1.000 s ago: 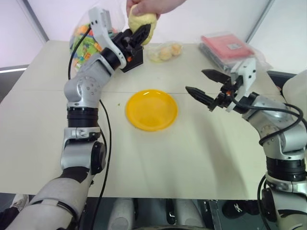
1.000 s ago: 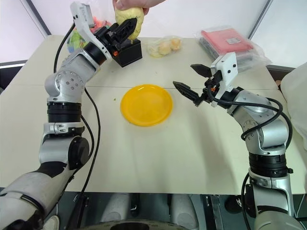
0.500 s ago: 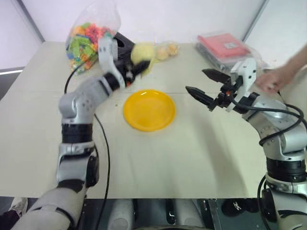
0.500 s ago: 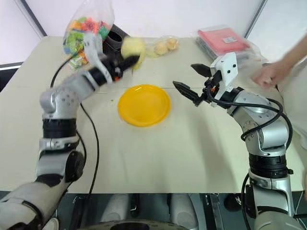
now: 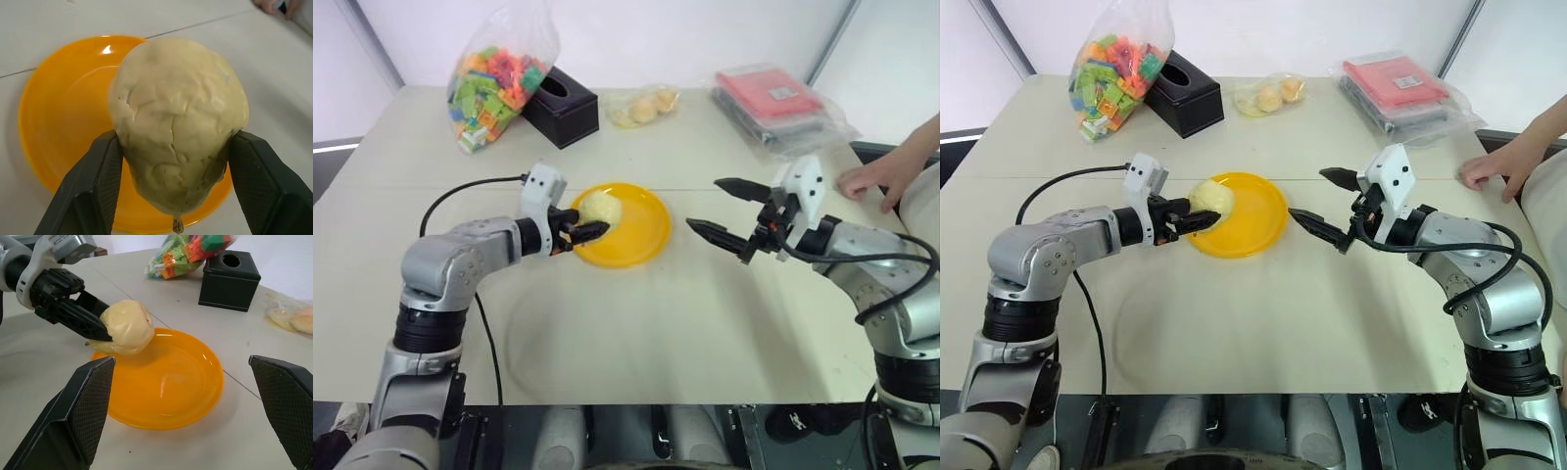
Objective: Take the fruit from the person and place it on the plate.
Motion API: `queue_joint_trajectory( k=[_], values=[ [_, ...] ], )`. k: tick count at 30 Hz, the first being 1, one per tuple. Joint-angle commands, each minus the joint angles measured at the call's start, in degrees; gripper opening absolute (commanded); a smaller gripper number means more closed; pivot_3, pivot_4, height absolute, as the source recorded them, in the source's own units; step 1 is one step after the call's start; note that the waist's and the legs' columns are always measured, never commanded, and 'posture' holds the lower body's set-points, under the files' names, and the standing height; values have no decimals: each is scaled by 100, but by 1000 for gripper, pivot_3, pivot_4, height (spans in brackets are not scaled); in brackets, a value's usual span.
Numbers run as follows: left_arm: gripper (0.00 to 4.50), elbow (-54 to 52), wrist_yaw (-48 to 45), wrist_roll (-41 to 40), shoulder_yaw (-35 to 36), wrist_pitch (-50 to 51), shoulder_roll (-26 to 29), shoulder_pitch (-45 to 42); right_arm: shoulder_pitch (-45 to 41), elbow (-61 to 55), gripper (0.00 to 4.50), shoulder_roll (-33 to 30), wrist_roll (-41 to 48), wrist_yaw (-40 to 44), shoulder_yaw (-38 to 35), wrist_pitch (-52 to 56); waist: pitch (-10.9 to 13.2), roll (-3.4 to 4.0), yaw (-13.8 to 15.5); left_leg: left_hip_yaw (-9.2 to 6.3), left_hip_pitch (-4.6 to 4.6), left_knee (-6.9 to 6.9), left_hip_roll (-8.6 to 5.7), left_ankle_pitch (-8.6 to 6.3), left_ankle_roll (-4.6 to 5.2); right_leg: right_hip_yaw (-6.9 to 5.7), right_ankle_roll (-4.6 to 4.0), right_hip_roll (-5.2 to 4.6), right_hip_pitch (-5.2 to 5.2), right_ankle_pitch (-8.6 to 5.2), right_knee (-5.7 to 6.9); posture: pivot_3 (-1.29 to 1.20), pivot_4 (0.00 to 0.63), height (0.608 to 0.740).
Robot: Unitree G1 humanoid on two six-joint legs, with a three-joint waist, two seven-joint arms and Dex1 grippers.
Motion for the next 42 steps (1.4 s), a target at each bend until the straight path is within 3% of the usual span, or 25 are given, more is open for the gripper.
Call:
queue_joint_trajectory(
  k=[1,5,9,21,29,34,42],
  values=[
    [2637,337,-108,362,-8,-834,-193,-190,4,-247,4500,15,-34,-98,-91,-98,0,0,8,0,0,0,0,0,0,0,0,0,0,0,0,0,150,731],
    [2637,796,-155,623,-53,-1214,-384,-341,-8,-223,4500,25,-88,-143,-85,-127,0,0,14,1,-2,3,-1,0,0,0,0,-1,0,0,-1,0,150,731],
    [4467,971,-341,758,-145,-1383,-470,-334,-50,-179,4500,34,-121,-160,-74,-154,0,0,3,1,-2,2,-1,0,1,0,0,0,0,0,-2,0,150,731],
    [4467,173,-482,610,164,-1407,-395,-191,1,-161,4500,-8,-139,-119,-112,-163,0,0,-3,0,-2,2,0,0,0,0,0,0,0,0,-1,0,150,731],
    [4467,-2329,-507,-324,1363,-36,1210,761,395,-203,4500,-672,-158,636,-55,-182,0,0,-21,-6,1,-4,4,-1,1,4,0,0,-3,0,-2,0,150,731],
    [4467,-3129,-262,-907,2558,582,1797,1293,317,177,4500,-640,-272,828,20,-430,1,-3,-4,-5,2,-1,2,-1,1,3,0,-2,-1,0,-1,0,150,731],
    [4467,-3529,380,-1375,3120,704,1535,1900,5,624,4500,-634,-368,1135,134,-594,1,-3,-4,-3,6,-1,1,-1,1,3,-1,-1,3,-1,0,0,150,731]
  ],
)
